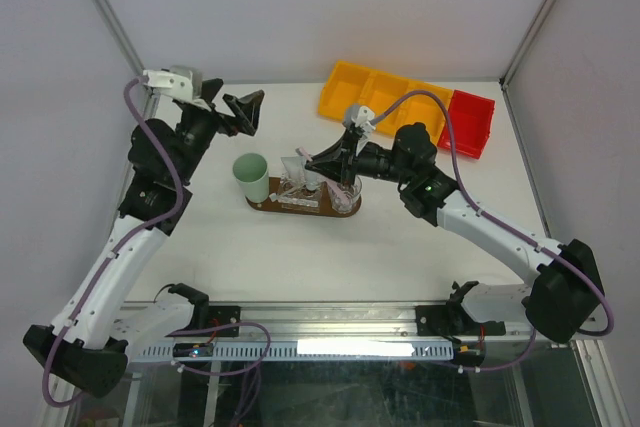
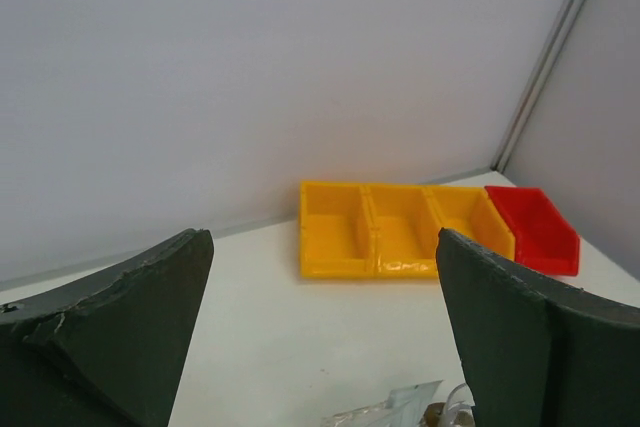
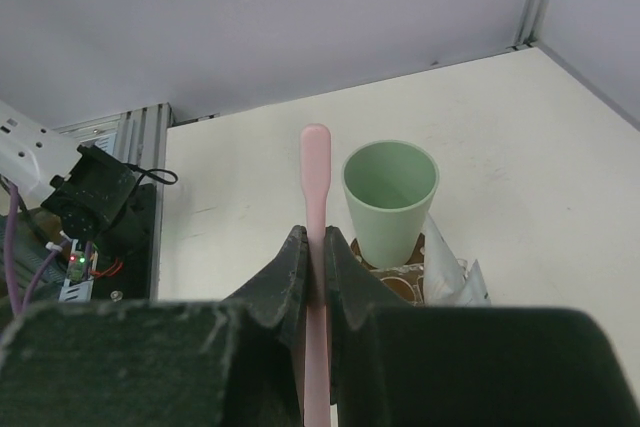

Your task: Prepare toiletry sets of a toothbrush and toothpaste on the tray

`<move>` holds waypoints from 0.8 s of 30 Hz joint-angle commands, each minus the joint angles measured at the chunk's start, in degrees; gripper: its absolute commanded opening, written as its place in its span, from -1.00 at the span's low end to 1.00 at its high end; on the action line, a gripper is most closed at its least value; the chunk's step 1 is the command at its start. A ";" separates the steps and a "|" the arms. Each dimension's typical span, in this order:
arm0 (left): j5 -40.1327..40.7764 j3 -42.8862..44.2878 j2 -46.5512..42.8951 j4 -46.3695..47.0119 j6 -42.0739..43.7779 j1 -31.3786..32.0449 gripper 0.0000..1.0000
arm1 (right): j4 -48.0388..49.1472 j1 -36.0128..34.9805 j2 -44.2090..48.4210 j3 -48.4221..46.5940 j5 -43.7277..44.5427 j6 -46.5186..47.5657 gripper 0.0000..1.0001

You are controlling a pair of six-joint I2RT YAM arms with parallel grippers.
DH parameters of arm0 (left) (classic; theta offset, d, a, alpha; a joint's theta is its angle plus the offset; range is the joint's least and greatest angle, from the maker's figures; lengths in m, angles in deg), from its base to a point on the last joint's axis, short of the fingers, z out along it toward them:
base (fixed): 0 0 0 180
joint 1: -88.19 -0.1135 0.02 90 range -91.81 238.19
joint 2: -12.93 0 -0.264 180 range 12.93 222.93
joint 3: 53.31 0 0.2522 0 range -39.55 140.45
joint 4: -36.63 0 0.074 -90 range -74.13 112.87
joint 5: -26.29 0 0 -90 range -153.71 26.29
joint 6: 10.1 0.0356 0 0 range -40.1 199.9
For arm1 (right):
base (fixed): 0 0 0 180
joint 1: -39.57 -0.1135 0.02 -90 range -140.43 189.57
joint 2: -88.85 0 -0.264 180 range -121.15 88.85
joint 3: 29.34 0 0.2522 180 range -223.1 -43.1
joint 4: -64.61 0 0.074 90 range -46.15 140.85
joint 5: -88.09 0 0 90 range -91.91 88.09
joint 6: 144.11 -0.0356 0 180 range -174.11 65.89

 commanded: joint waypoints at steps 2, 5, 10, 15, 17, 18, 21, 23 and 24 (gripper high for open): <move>-5.17 9.62 0.16 -11.67 -12.79 -0.52 0.98 | 2.52 -0.33 2.30 -2.55 4.09 3.48 -1.00; -8.25 8.03 -2.23 -16.99 -19.21 -0.50 0.98 | -2.00 -0.62 2.65 -4.01 5.00 4.18 -1.00; -13.67 4.56 -7.76 -22.44 -26.19 -0.53 0.98 | -4.43 -1.27 4.97 -3.19 7.02 8.09 -1.00; -17.37 3.14 -9.95 -26.36 -28.77 -0.53 0.98 | -3.71 -1.74 6.28 -2.04 7.23 11.25 -1.00; -17.43 3.45 -10.12 -27.54 -28.61 -0.48 0.98 | -2.48 -1.83 5.93 -2.11 7.05 11.57 -1.00; -16.98 3.64 -10.27 -27.73 -28.07 -0.52 0.98 | -2.13 -1.83 5.61 -2.36 7.05 11.57 -1.00; -12.90 5.96 -10.14 -28.45 -25.45 -0.53 0.98 | 0.33 -2.08 4.48 -2.63 7.05 11.57 -1.00; -9.37 9.13 -9.26 -28.68 -22.61 -0.53 0.98 | 1.54 -2.09 3.77 -2.77 1.94 13.78 -1.00; -7.23 10.73 -8.43 -28.61 -21.31 -0.53 0.98 | 2.12 -2.10 3.42 -2.80 1.36 14.40 -1.00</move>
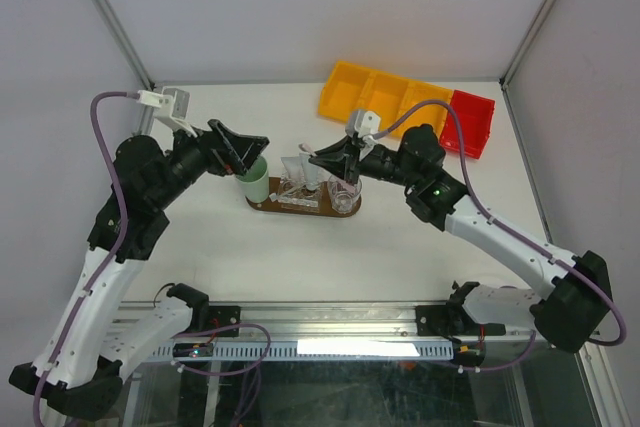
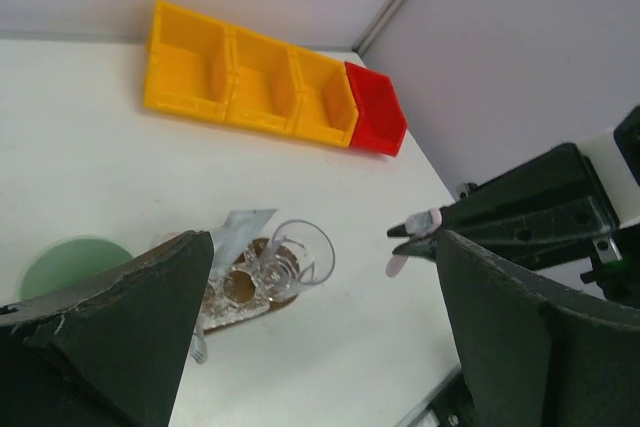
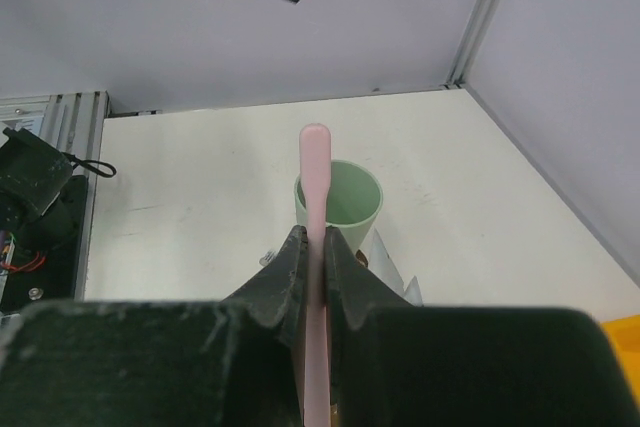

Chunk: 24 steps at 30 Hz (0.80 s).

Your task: Prepare toiletry sets of a toothbrush and toothpaste on the tray

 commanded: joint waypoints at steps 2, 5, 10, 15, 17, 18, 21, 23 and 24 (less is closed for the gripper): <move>10.51 10.08 3.05 0.88 6.67 -0.53 0.98 | 7.63 -0.41 -1.53 -1.76 -5.20 4.59 -1.00; 15.07 13.74 5.96 4.53 10.21 -0.53 0.98 | 9.12 -1.81 -2.65 -2.08 -5.88 5.32 -1.00; 20.45 14.09 8.56 14.17 15.38 -0.52 0.98 | 11.89 -2.75 -3.87 -1.54 -6.23 6.61 -1.00; 24.85 7.61 7.64 23.93 20.04 -0.50 0.98 | 14.69 -3.51 -4.75 -0.69 -6.96 6.73 -1.00; 22.98 4.57 6.87 26.38 20.12 -2.64 0.98 | 15.08 -3.99 -5.36 -0.61 -7.04 7.24 -1.00; 20.23 3.66 6.57 26.52 18.58 -5.19 0.98 | 15.04 -4.18 -5.62 -0.66 -7.11 7.42 -1.00; 16.54 0.53 5.55 27.80 16.38 -9.58 0.98 | 15.61 -4.72 -6.49 -0.52 -6.89 7.54 -1.00; 14.66 -0.64 5.19 27.79 14.91 -11.66 0.98 | 17.04 -4.94 -7.02 -0.20 -6.50 7.30 -1.00; 13.80 -1.18 4.95 27.73 14.30 -12.57 0.98 | 18.44 -5.04 -7.33 0.10 -6.36 6.98 -1.00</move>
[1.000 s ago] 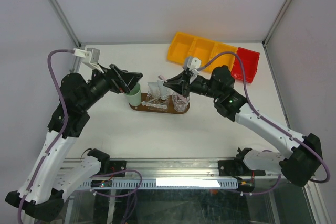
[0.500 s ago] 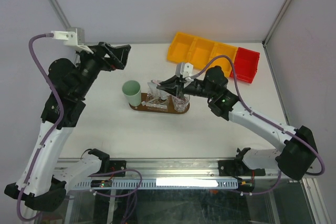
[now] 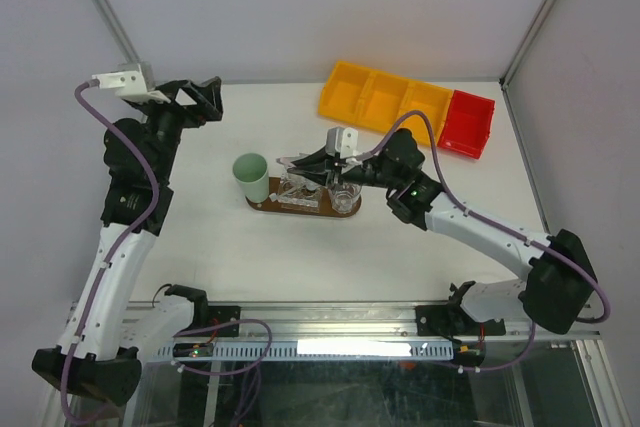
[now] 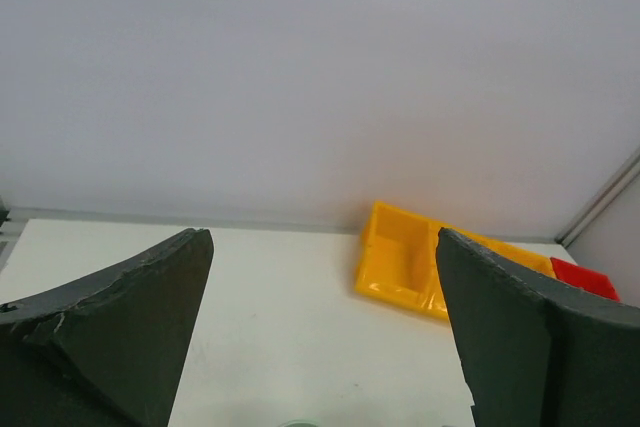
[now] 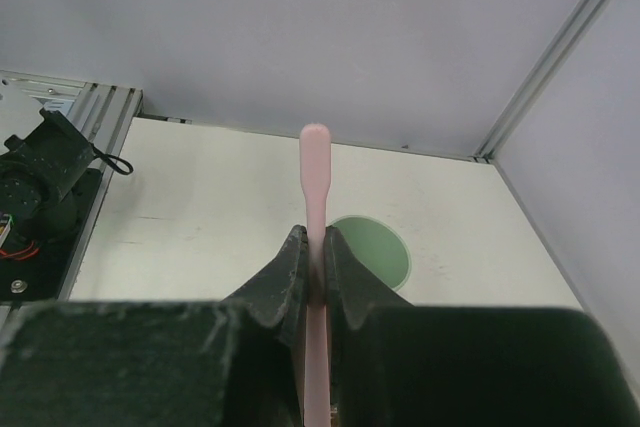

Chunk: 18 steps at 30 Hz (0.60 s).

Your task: Prepare toiletry sets of a toothbrush and toothpaste on the tray

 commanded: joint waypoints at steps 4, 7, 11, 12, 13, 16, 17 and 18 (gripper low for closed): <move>-5.83 -2.31 -2.90 5.91 -1.96 -4.48 0.98 | 9.90 -0.65 -1.97 1.26 0.10 0.33 -1.00; -6.33 -2.90 -3.15 6.39 -1.80 -4.92 0.98 | 12.00 -0.64 -3.08 1.90 -0.43 0.67 -1.00; -6.43 -3.44 -2.39 6.84 -1.17 -5.06 0.98 | 19.86 -0.78 -6.33 2.42 -3.79 -3.51 -1.00; -6.78 -3.44 -2.28 6.83 -1.07 -5.15 0.98 | 21.72 -1.00 -7.46 2.29 -4.51 -4.29 -1.00; -7.22 -3.32 -2.21 6.87 -0.90 -5.15 0.98 | 23.03 -1.23 -8.40 2.15 -4.58 -4.73 -1.00; -9.66 -3.11 -2.19 6.86 -0.94 -5.10 0.98 | 24.05 -1.41 -9.98 1.37 -2.29 -5.79 -1.00; -10.76 -3.13 -2.24 6.66 -1.48 -5.16 0.98 | 23.69 -1.44 -10.00 1.21 -1.07 -5.88 -1.00; -12.17 -3.39 -2.45 6.46 -2.11 -5.09 0.98 | 23.15 -1.45 -9.82 1.17 0.25 -5.80 -1.00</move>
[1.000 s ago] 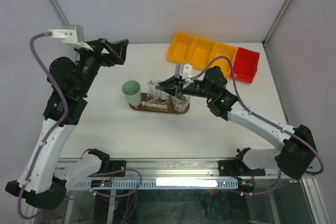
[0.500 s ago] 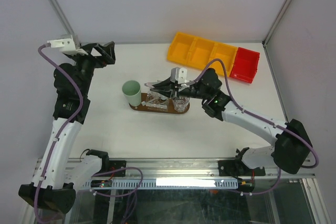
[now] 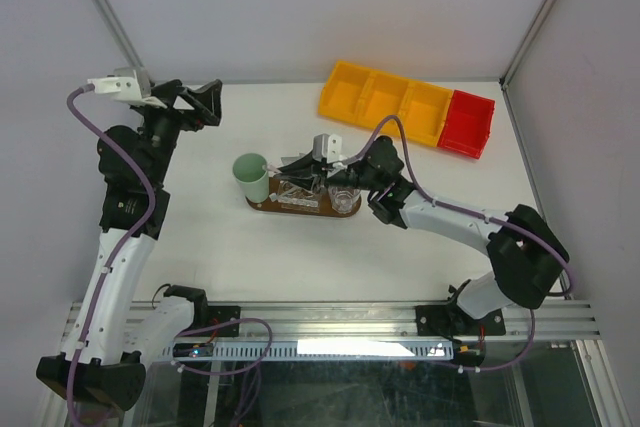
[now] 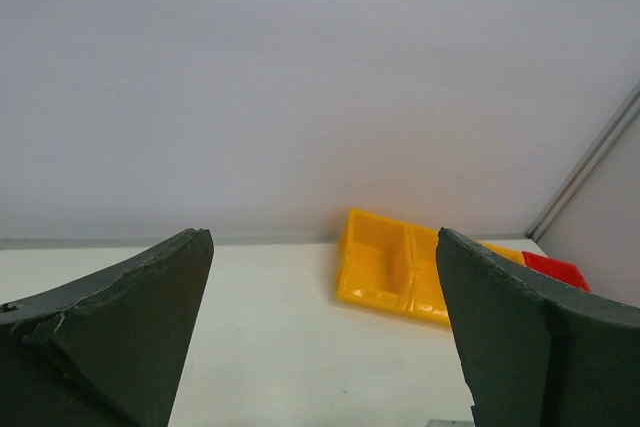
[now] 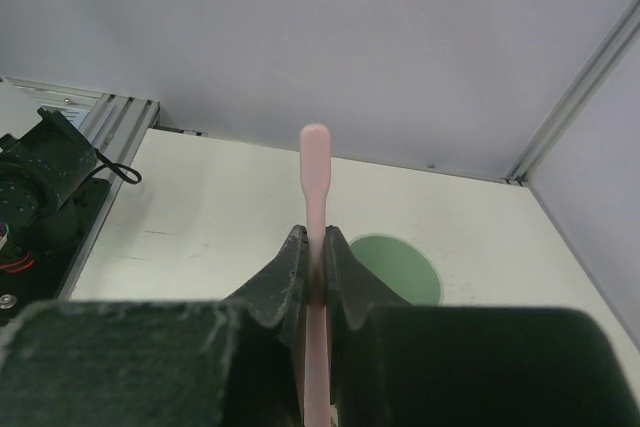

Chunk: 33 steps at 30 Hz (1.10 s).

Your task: Prepare toiletry sets of a toothbrush and toothpaste on the tray

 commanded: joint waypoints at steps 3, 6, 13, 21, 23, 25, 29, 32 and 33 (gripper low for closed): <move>-8.89 0.26 -1.18 -3.27 -5.29 -0.78 0.98 | 3.33 -0.37 1.50 -1.29 5.95 -1.80 -1.00; -13.23 4.24 -1.80 -15.27 -10.20 -0.78 0.98 | -3.22 -0.40 3.64 -2.35 7.54 -0.87 -1.00; -23.65 13.98 -4.14 -35.22 -20.38 -0.78 0.89 | -18.08 -0.84 7.37 -5.31 7.76 -0.83 -1.00; -27.05 11.64 -5.28 -42.67 -26.79 -0.65 0.53 | -23.18 -5.05 9.86 -4.37 7.76 -0.83 -1.00; -25.68 10.93 -6.22 -42.75 -28.18 -0.67 0.49 | -23.62 -6.07 9.06 -4.98 7.76 -0.83 -1.00; -25.21 11.15 -5.94 -43.33 -28.77 -0.69 0.45 | -23.93 -7.61 7.88 -6.02 7.76 -0.83 -1.00; -25.64 12.10 -3.95 -44.98 -30.38 -0.60 0.37 | -23.53 -11.18 5.03 -8.69 7.76 -0.83 -1.00; -22.23 13.54 -4.59 -46.18 -30.40 -0.60 0.38 | -23.33 -12.85 2.53 -11.33 7.76 -0.83 -1.00; -21.41 13.82 -4.82 -46.49 -30.13 -0.60 0.42 | -23.31 -12.93 2.24 -11.78 7.76 -0.83 -1.00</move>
